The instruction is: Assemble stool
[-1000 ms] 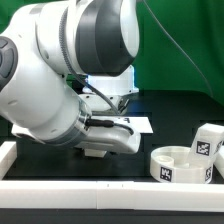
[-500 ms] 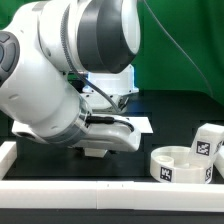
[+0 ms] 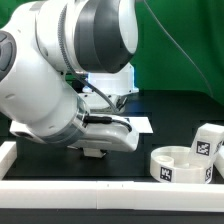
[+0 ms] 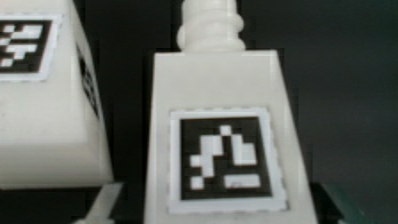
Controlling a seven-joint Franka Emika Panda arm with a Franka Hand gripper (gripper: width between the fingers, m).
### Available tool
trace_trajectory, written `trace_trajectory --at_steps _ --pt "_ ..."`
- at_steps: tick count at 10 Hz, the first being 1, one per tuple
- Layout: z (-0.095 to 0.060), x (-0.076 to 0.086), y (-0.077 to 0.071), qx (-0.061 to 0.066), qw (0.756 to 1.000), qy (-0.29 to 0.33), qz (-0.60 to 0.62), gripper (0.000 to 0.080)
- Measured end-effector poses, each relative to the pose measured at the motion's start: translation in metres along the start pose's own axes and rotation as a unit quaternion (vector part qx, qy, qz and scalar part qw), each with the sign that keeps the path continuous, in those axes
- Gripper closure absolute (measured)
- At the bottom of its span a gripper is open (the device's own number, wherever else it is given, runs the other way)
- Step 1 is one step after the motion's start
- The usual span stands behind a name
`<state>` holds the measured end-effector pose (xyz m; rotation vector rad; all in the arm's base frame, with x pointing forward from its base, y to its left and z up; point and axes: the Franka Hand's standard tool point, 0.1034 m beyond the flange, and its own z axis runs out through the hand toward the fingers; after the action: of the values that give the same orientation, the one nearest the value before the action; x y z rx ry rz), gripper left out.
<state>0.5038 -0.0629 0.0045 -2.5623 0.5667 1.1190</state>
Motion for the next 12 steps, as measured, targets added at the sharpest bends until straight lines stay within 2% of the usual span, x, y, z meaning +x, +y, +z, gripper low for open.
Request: trace_trajectory --at_steps 2,4,5,7,9,11,12 --pt "-0.018 -0.005 -0.013 -0.001 1.0 0.008 0.004 0.0464" --pt "-0.036 -0.019 -0.039 -0.003 1.0 0.02 0.019 0.0464" --pt "-0.039 -0.026 -0.051 -0.005 0.999 0.024 0.04 0.0462" --pt "-0.026 -0.027 -0.072 -0.014 0.997 0.04 0.061 0.0462" --pt "-0.028 -0.024 -0.069 -0.011 0.997 0.045 0.056 0.0462" --pt "-0.031 -0.02 -0.073 -0.01 0.997 0.062 0.053 0.0462" --pt "-0.042 -0.018 -0.077 -0.007 0.995 0.085 0.048 0.0462"
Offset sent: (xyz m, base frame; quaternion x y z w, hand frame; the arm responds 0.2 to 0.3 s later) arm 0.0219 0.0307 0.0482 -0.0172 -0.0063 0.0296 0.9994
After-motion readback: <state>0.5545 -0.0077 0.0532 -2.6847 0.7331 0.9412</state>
